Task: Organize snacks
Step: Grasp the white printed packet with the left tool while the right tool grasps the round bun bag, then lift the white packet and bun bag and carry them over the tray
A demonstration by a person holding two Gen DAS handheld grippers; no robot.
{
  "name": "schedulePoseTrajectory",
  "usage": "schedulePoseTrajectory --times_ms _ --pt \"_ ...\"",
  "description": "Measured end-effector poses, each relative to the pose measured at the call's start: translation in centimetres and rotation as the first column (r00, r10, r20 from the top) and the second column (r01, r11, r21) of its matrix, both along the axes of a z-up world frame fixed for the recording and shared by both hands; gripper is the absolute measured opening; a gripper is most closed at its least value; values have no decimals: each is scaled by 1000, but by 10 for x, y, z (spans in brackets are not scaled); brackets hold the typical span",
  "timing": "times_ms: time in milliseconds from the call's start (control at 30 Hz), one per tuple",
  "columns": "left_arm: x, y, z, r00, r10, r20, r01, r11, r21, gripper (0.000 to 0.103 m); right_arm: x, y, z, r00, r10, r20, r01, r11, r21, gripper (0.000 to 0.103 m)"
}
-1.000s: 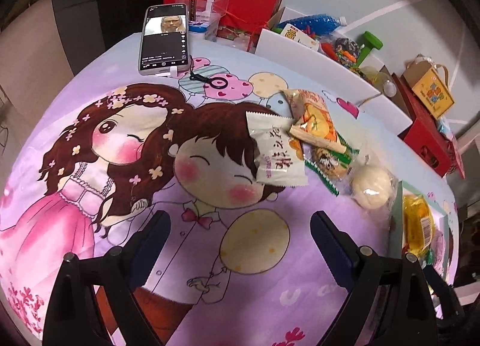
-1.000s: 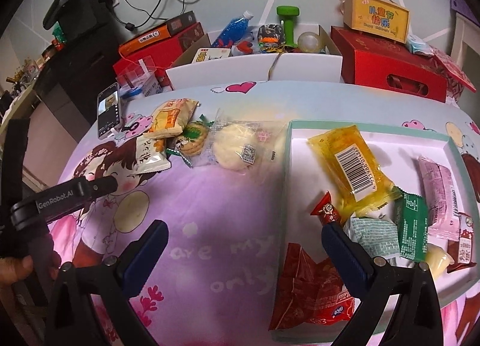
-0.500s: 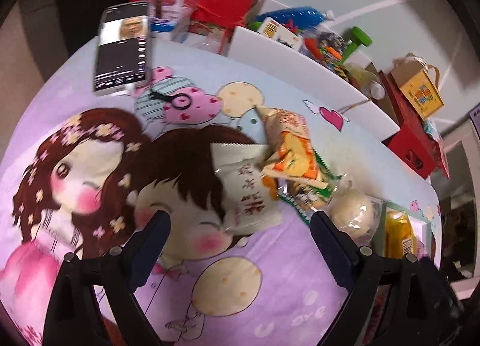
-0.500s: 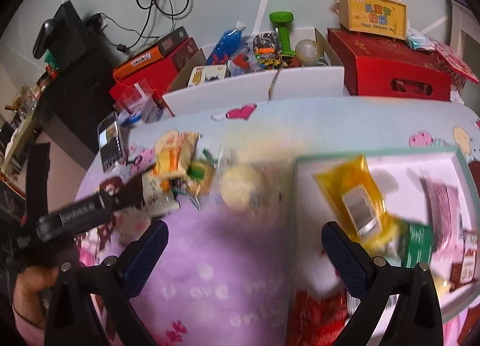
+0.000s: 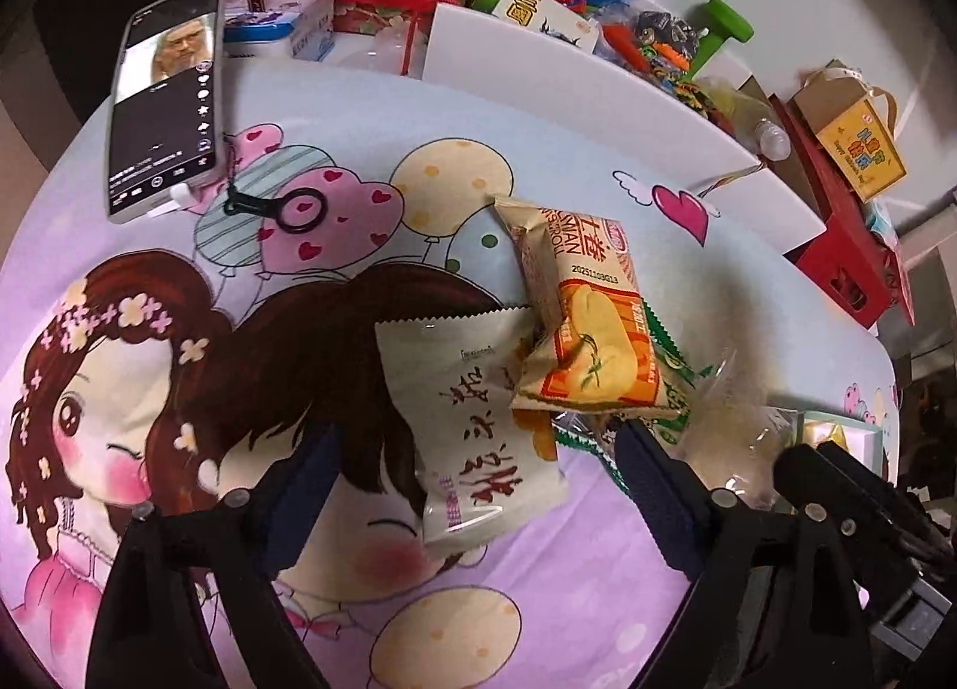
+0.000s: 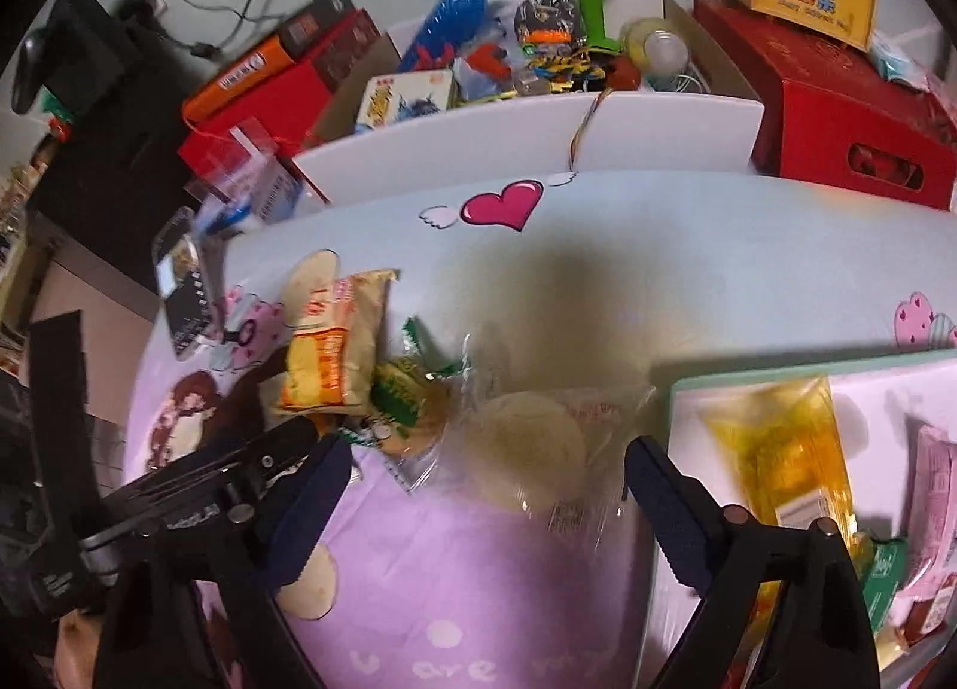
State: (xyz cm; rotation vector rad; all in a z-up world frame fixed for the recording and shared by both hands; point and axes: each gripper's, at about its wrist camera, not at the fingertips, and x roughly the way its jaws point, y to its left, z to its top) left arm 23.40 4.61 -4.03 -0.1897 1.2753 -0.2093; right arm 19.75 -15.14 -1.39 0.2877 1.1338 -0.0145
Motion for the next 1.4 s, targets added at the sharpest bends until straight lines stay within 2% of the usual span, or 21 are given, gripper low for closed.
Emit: schedulePoseTrajectory --times_ms 200,367,467,500,633,800,1000,1167,1400 --pt "6 -5 -11 1000 -6 -14 6 1000 9 86 13 2 -13 999 9 -46 -10 1000 -11 90" --pt "9 -8 -17 1000 0 -11 1 999 53 76 17 4 -24 997 10 -77 -14 999 -42 89" --pt "11 -10 -17 1000 0 1 0 997 81 69 19 3 -29 996 -5 -86 0 999 -52 79" --pt "11 -10 -17 1000 1 8 -1 996 88 64 19 2 -31 996 -10 -90 5 999 -53 76" --pt "9 -11 -16 1000 11 25 -13 995 95 61 17 1 -31 997 -9 -80 5 999 -53 72" --pt "-4 -8 -11 999 35 40 -38 996 78 60 8 -4 -23 998 -22 -54 21 1000 -21 67" --pt "-31 4 -2 994 96 56 -97 995 2 60 -17 -6 -10 999 -32 1 32 999 24 66" --pt "-60 10 4 985 158 72 -154 986 -57 60 -45 -10 2 998 -47 51 45 999 27 66" --pt "-91 -2 20 977 170 130 -163 984 -68 60 -85 -16 12 991 -76 108 77 997 -7 66"
